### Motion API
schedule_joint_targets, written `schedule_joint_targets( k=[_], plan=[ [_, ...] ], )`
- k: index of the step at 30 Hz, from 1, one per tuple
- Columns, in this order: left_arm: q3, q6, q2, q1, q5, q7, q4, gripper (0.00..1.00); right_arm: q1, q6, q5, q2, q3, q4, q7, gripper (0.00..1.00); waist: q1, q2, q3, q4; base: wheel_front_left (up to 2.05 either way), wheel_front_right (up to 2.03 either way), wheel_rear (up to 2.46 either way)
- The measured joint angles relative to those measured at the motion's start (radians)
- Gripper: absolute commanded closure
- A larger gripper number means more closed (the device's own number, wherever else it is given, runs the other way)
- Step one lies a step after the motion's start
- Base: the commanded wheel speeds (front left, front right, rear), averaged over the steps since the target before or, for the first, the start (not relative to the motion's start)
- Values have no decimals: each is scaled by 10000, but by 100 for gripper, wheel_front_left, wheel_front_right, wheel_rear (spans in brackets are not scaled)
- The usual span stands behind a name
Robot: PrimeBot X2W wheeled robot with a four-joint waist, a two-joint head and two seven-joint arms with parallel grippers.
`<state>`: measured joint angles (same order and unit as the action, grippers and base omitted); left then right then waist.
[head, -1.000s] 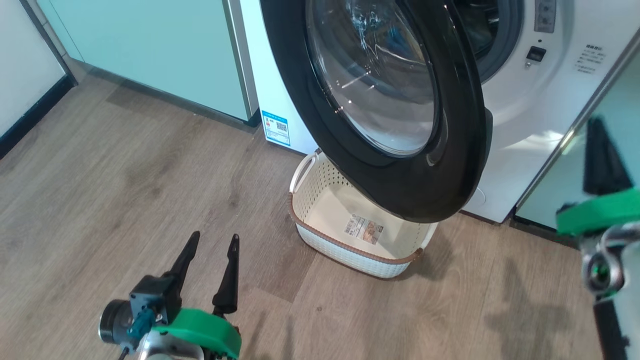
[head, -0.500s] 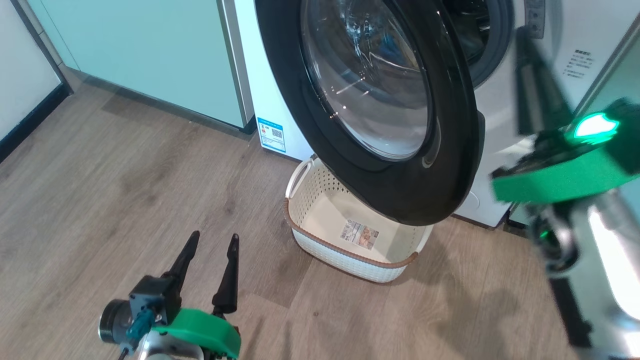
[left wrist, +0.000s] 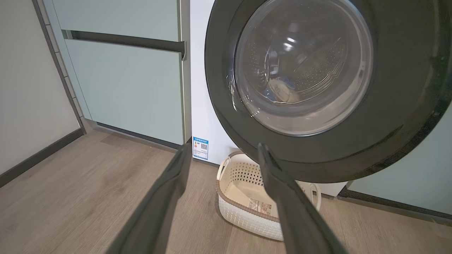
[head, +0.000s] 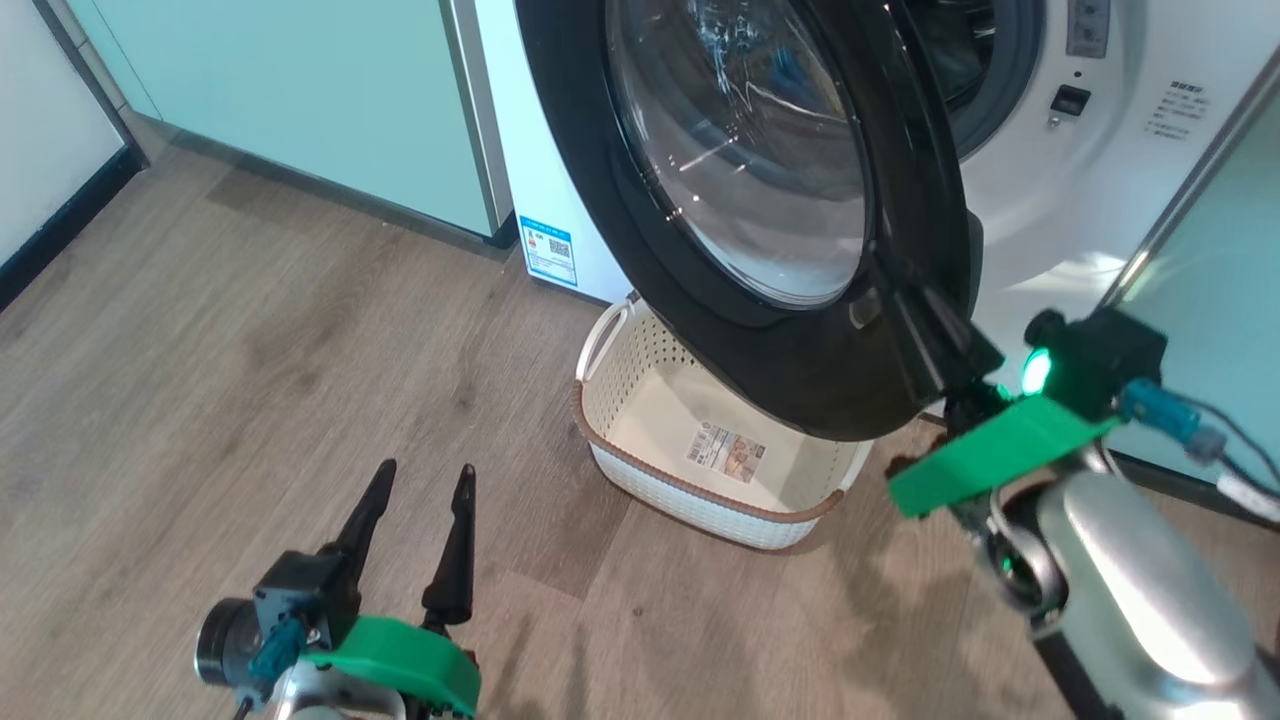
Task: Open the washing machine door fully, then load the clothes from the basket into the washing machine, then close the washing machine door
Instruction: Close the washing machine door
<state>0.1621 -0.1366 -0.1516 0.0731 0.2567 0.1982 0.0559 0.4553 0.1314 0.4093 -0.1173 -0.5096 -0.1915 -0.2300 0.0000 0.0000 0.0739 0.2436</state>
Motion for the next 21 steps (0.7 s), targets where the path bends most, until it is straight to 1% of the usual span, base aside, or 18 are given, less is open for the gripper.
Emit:
schedule_joint_targets(
  k=[7,8,13,15,21],
  plan=[
    [40,0,4,-63,4,58,-36,0,896,0,44,-25,90,-826,-134,100,0,0,52,72,0,0,0],
    [59,0,8,-99,67,59,-56,0,999,0,44,-25,174,-1101,-167,100,1,0,48,101,0,0,0],
    [81,-6,10,-154,92,105,-58,0,1116,0,44,-23,391,-1666,-180,100,1,0,66,159,0,0,0],
    [88,-73,10,-154,92,136,-56,0,1160,0,44,-23,456,-1847,-201,100,0,0,82,170,0,0,0],
    [104,-75,10,-154,92,148,-54,0,1426,0,44,-21,552,-2115,-224,100,0,0,119,171,0,0,0]
  ],
)
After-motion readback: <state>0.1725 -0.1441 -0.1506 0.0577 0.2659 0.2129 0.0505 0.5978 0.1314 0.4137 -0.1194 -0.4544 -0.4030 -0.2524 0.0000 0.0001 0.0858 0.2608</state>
